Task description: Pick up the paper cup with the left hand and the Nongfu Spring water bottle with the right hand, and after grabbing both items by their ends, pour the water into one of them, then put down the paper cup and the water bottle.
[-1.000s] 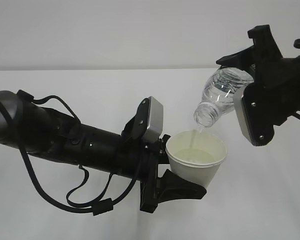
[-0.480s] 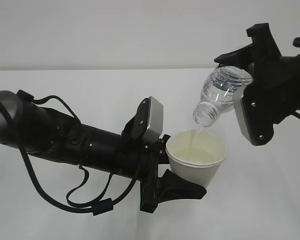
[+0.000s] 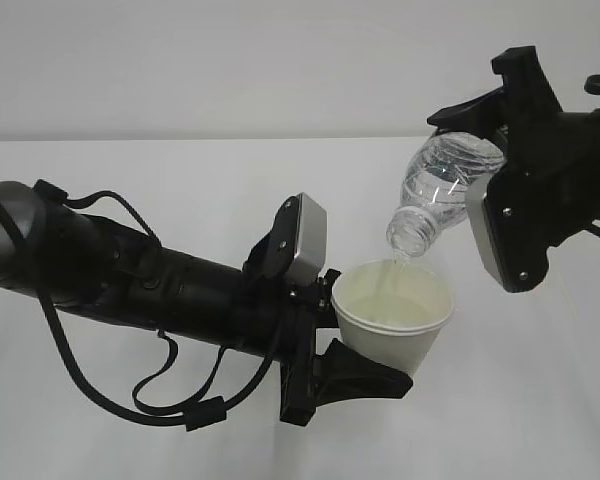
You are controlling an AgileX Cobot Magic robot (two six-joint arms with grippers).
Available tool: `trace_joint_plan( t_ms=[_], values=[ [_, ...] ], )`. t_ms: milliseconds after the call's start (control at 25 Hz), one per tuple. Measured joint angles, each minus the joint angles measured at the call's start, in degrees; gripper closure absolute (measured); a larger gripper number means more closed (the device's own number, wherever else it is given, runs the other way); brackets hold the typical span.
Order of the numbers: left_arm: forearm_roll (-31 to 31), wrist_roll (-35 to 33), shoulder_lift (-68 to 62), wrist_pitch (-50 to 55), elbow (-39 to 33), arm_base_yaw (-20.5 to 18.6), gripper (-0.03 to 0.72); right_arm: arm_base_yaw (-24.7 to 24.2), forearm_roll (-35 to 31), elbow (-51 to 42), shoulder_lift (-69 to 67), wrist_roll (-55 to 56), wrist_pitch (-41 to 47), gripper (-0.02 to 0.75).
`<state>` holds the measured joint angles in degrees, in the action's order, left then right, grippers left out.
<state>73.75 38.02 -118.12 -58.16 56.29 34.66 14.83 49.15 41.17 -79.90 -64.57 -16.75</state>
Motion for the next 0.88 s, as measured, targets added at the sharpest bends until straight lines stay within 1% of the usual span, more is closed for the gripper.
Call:
trace_joint_plan(
  t_ms=[880],
  values=[
    [0.0,0.0,0.0,0.1,0.0,0.0,0.244,0.0,0.0,0.0,0.0,-0.2,0.0,0.289]
  ],
)
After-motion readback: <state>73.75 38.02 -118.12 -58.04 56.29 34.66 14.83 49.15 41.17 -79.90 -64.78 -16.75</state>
